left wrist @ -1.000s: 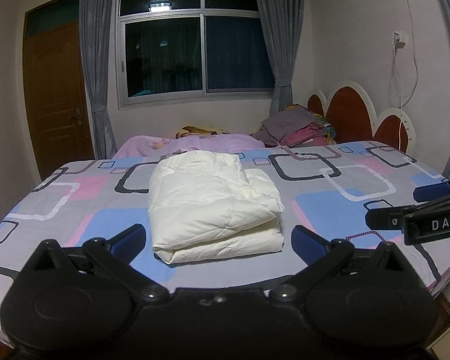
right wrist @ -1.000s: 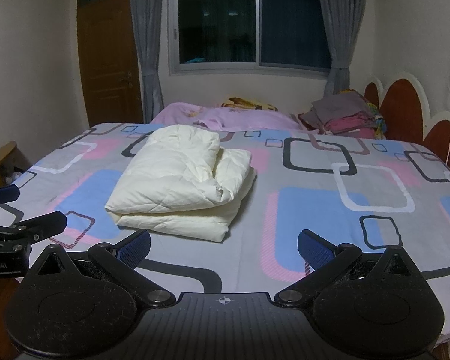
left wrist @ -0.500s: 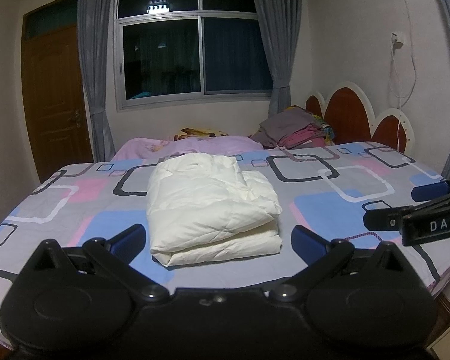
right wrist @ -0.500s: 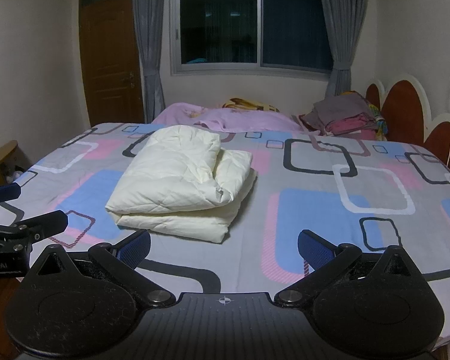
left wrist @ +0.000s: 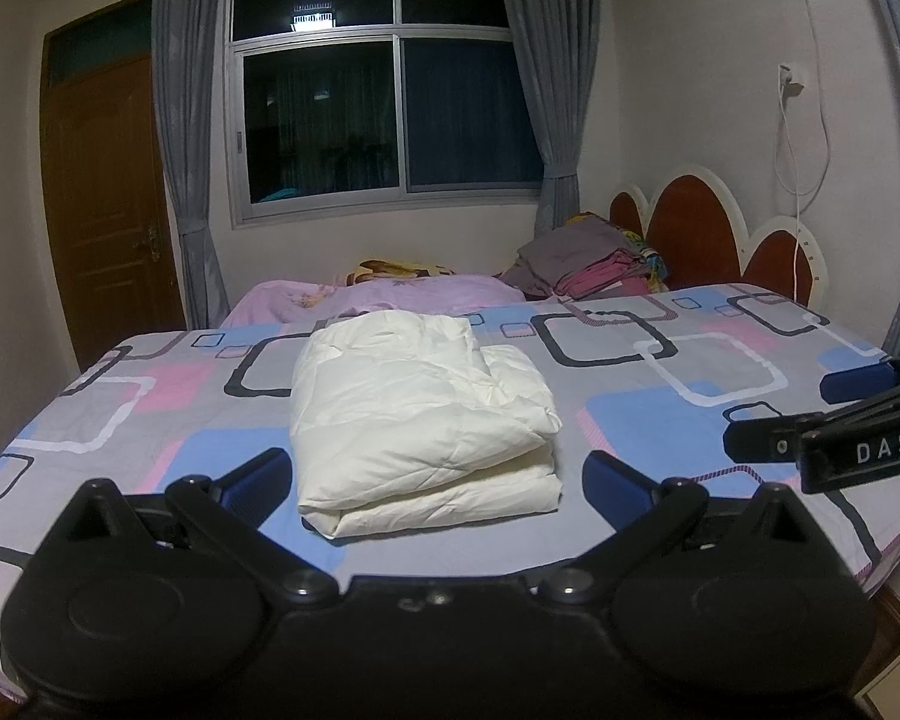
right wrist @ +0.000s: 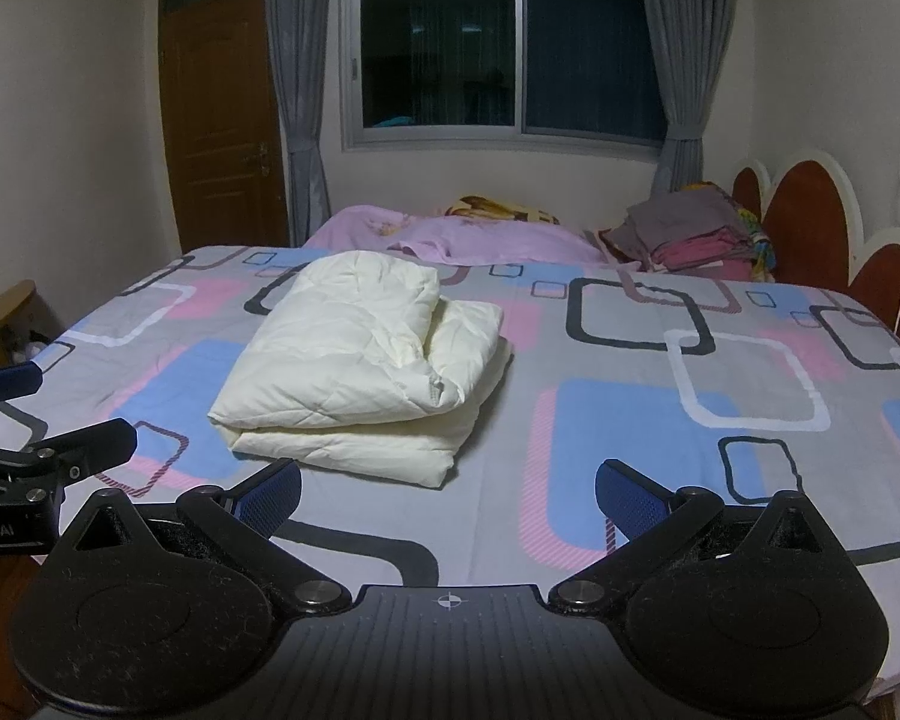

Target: Fold large clothes

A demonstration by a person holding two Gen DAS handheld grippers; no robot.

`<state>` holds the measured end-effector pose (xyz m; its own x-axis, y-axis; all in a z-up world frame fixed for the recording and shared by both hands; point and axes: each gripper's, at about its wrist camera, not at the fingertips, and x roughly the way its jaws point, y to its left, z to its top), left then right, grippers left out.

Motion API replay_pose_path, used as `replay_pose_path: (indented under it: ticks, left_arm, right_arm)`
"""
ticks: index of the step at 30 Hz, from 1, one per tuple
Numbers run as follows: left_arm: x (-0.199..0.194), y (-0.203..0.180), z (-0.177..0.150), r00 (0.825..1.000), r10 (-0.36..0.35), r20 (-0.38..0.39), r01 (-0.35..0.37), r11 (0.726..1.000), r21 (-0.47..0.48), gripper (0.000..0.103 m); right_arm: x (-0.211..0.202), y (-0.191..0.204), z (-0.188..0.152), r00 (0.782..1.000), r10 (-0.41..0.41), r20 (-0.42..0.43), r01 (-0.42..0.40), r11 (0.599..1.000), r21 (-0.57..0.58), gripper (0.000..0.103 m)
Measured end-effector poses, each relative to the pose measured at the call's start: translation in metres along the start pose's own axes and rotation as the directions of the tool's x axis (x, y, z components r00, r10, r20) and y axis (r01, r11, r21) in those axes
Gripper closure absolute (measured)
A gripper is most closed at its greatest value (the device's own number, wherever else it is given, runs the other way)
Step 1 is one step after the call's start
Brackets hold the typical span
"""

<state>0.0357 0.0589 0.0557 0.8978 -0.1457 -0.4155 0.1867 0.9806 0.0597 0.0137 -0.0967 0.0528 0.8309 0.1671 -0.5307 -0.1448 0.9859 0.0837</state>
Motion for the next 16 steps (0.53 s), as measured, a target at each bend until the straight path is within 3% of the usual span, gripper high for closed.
replay_pose_path:
  ticks: [16]
  left_arm:
    - [0.003,-0.0028,-0.0003,1.0,0.005,0.002,-0.005,1.0,-0.002,0.0]
  right_arm:
    - [0.0034,-0.0064,0.0003,1.0,0.014,-0.003,-0.014,1.0,0.002,0.0]
